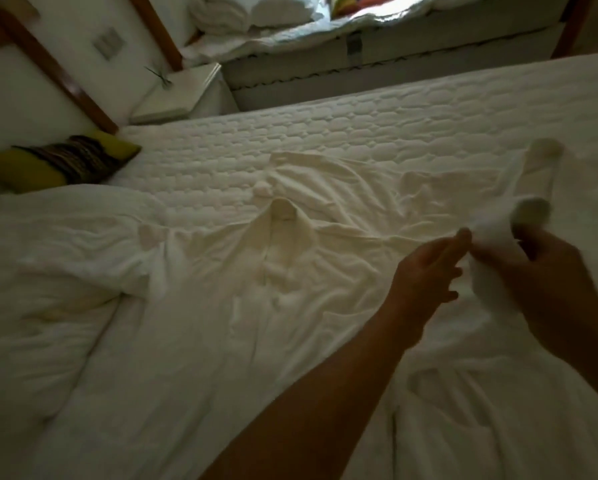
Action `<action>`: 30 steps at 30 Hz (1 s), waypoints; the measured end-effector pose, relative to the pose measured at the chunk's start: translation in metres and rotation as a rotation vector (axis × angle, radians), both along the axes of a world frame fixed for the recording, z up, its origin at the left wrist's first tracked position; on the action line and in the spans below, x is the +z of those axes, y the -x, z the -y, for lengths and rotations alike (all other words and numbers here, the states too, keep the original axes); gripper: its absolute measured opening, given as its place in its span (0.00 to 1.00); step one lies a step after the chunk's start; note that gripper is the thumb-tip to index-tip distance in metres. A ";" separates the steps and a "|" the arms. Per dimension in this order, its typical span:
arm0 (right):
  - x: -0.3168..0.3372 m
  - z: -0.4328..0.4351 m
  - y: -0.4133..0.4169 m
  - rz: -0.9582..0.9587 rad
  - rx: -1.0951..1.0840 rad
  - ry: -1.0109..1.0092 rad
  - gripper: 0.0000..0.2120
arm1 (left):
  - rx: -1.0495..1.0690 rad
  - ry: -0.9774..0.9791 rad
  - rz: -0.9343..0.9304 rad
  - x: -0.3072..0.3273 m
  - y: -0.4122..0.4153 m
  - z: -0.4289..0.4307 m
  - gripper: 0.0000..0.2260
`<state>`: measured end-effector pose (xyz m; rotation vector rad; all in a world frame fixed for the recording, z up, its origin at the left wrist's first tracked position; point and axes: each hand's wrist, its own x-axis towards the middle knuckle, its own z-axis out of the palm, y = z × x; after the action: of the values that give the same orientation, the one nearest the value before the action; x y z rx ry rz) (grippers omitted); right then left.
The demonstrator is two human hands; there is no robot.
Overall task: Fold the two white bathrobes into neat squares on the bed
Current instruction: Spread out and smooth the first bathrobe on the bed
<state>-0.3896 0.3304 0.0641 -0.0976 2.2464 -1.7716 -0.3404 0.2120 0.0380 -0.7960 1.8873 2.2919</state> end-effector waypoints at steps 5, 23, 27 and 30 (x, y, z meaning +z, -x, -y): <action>0.011 0.118 -0.077 -0.185 0.195 -0.140 0.09 | 0.119 -0.140 -0.031 0.043 -0.065 0.097 0.21; -0.076 0.435 -0.259 -0.013 0.736 -0.788 0.29 | 0.499 1.228 0.343 -0.024 -0.288 0.589 0.17; -0.094 0.482 -0.259 -0.045 0.723 -0.759 0.22 | 0.538 1.333 0.698 -0.007 -0.326 0.708 0.33; -0.102 0.535 -0.258 -0.062 0.697 -0.686 0.21 | 0.431 0.920 0.804 -0.009 -0.343 0.755 0.41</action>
<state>-0.1316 -0.2045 -0.0382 -0.6913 2.3182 -0.6251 0.0024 -0.5425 0.0294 -1.9624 2.3421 0.7596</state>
